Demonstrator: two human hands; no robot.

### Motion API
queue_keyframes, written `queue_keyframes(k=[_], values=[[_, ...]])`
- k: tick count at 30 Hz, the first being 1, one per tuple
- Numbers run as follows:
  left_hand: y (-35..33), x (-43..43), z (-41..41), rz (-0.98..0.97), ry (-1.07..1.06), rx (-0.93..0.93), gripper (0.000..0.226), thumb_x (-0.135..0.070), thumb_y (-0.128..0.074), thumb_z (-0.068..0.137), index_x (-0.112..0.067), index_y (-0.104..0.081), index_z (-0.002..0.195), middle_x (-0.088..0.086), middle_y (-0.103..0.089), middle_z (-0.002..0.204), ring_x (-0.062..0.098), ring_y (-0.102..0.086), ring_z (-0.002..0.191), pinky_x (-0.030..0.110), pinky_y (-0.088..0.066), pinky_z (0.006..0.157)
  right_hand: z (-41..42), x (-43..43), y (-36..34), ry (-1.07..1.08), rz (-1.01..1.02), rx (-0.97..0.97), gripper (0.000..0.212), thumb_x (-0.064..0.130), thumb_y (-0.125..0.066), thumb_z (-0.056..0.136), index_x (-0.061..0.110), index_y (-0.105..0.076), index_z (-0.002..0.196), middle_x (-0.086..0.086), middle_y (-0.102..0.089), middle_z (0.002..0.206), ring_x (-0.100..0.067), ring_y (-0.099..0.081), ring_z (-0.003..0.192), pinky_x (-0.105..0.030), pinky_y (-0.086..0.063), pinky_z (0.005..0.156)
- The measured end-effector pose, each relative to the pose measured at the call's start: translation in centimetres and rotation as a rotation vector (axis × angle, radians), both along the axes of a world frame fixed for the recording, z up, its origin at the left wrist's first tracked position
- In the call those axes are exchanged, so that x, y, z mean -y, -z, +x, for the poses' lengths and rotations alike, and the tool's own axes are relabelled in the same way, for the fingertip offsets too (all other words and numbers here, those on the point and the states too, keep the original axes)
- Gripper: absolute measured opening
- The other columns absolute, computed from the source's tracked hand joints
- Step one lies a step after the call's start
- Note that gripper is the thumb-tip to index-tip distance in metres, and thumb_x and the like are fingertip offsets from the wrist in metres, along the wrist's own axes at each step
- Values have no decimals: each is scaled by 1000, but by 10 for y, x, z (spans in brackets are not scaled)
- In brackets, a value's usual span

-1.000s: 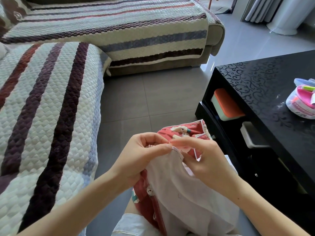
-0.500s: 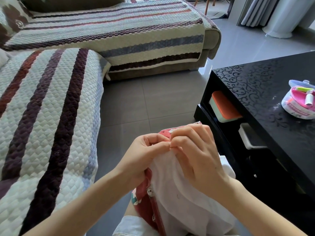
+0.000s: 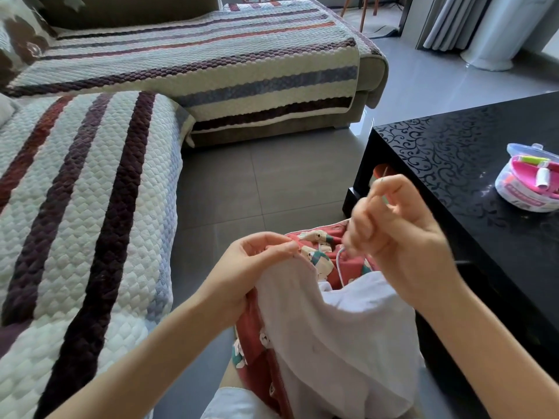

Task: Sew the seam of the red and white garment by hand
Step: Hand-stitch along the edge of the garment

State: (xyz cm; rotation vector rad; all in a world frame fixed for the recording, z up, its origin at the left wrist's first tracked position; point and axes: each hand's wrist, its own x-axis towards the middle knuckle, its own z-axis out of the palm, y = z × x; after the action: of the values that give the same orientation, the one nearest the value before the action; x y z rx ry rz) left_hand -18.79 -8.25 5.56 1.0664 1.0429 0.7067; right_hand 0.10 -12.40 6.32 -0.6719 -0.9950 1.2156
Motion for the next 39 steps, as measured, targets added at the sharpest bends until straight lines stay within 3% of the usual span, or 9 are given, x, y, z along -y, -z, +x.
queue_keyframes(k=[6,10,15,19,22,25,28,32,39], values=[[-22,-27,-7,71,172,17,8,-19,-76,53,-20,-71,59,-10,-59,59,-1,-53,56,13,-42,59,29,-8,-2,223,-88,207,13,23,-65,80,16,-54,78,5,-33,55,-8,-26,47,-22,-20,47],[-41,-45,-8,107,289,15,9,-22,-75,58,-19,-69,63,-5,-61,67,6,-57,65,24,-46,77,15,-13,7,247,-35,596,7,16,-51,89,12,-53,84,3,-40,59,-10,-34,53,-22,-30,49],[-70,-49,-5,233,414,-7,6,-20,-74,64,-21,-69,61,-9,-59,62,3,-54,60,19,-49,69,-5,-19,20,209,-25,890,8,20,-48,90,19,-52,82,-7,-48,66,-26,-42,59,-41,-39,58],[-77,-50,-2,301,397,-47,6,-22,-69,69,-21,-72,64,-9,-60,66,1,-53,63,16,-47,69,-19,-21,20,173,12,968,11,21,-46,92,26,-48,82,9,-48,66,-8,-41,58,-23,-35,58],[-77,-50,-2,325,411,-51,6,-23,-69,69,-23,-72,65,-9,-60,68,1,-54,65,15,-47,69,-29,-20,15,141,66,931,16,18,-45,93,31,-46,83,14,-48,68,-7,-41,60,-17,-33,60],[-73,-52,-2,317,393,-46,6,-23,-69,70,-23,-72,64,-9,-59,66,1,-53,63,14,-47,67,-34,-13,5,33,67,629,11,11,-47,93,19,-48,85,10,-44,66,-9,-37,56,-20,-29,55],[-62,-55,-1,302,349,-61,10,-20,-79,68,-22,-71,64,-9,-58,64,2,-51,61,17,-46,68,-29,-6,-6,-59,49,216,13,25,-60,90,18,-52,98,-3,-34,64,-14,-29,56,-23,-29,54],[-39,-55,2,356,336,-86,11,-27,-73,71,-17,-68,73,-9,-60,66,3,-52,65,19,-43,69,-15,-3,-10,-137,43,102,33,37,-64,87,18,-63,113,-7,-22,65,-12,-28,57,-20,-33,59],[8,-66,9,352,821,-156,36,-48,-58,88,-21,-66,110,-3,-57,127,15,-52,123,28,-40,105,4,1,-19,-159,25,74,19,29,-66,87,11,-62,84,-8,-24,62,-10,-32,54,-19,-35,56]])
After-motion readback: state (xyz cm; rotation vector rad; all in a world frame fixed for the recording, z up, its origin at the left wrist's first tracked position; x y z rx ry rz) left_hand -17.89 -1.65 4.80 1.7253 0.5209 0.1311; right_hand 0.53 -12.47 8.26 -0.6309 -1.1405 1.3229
